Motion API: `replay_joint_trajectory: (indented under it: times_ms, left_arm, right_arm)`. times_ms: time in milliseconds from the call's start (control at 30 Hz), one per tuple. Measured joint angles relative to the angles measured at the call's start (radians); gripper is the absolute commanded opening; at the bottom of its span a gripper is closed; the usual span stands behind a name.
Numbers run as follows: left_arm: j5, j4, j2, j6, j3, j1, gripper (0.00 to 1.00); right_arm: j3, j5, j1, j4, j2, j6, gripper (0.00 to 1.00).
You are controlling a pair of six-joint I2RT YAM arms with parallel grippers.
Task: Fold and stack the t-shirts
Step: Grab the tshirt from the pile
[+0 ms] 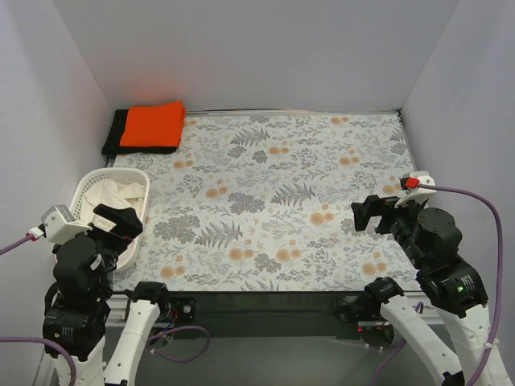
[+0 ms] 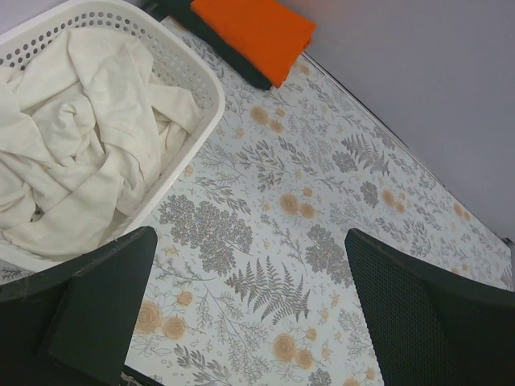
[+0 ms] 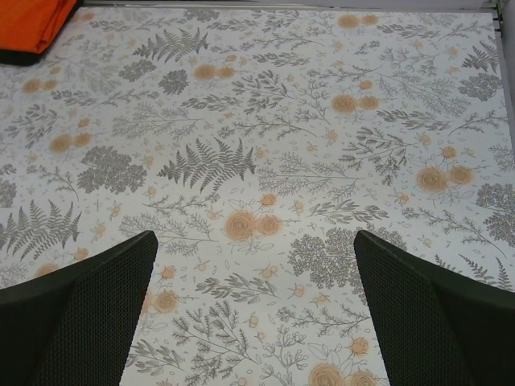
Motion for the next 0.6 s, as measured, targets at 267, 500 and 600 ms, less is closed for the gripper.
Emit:
replay_joint_trajectory:
  times_ms: [267,500,600]
  left_arm:
    - [-0.02,-0.001,0.224,-0.011,-0.007,0.0,0.98]
    - [-0.02,0.084,0.578,-0.031,-0.068,0.0,0.98]
    - [-0.033,0.139,0.703,-0.03,-0.088,0.003,0.98]
  right_arm:
    - [0.0,-0.064,0.002,-0.002,0.069,0.006,0.98]
    - [0.0,-0.108,0.013,-0.001,0.085,0.009,0.98]
    - [0.0,-0.117,0.019,0.0,0.085,0.006,0.98]
